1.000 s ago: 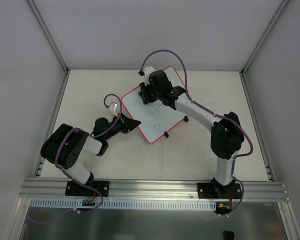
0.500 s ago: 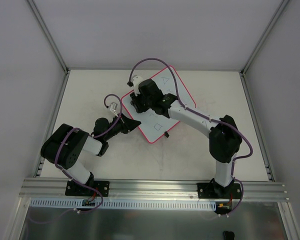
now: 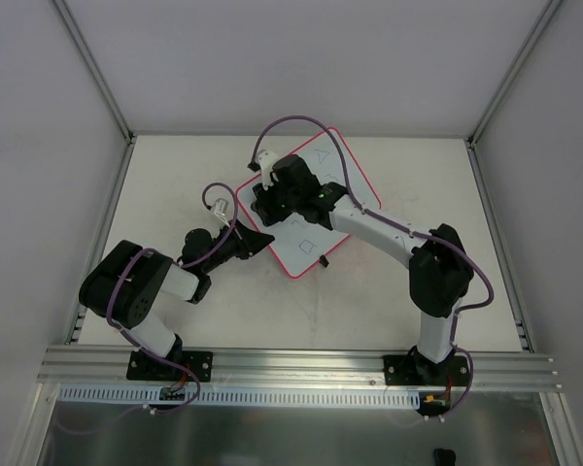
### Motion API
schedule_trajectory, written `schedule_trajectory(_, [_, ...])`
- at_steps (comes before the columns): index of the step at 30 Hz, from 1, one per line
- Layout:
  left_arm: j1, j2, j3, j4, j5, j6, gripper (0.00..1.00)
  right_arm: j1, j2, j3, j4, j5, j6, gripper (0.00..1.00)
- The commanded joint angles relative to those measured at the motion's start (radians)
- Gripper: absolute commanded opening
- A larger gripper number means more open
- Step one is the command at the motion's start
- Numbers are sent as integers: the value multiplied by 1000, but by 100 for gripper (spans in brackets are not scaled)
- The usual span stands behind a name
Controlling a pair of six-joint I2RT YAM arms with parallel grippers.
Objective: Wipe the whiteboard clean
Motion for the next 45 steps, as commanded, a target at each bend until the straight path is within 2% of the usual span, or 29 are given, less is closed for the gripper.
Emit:
schedule_trajectory(1, [-24,-16,9,273,10,64,0,-64,-12,-50,-86,-27,41,0])
schedule_trajectory(9, [-24,-11,12,273,13,61,0,-231,-22,-70,-87,-54,35,0])
schedule_trajectory(17, [-24,-8,14,273,13,59,0,-319,-12,-54,-86,41,41,0])
schedule_trajectory(30, [-24,-2,15,273,13,56,0,-489,59,8,-86,26,84,0])
schedule_trajectory(37, [-24,3,17,273,12,53,0,-531,93,38,-86,24,112,0])
schedule_trajectory(45, [-24,10,23,273,15,52,0,-525,83,5,-71,-3,122,0])
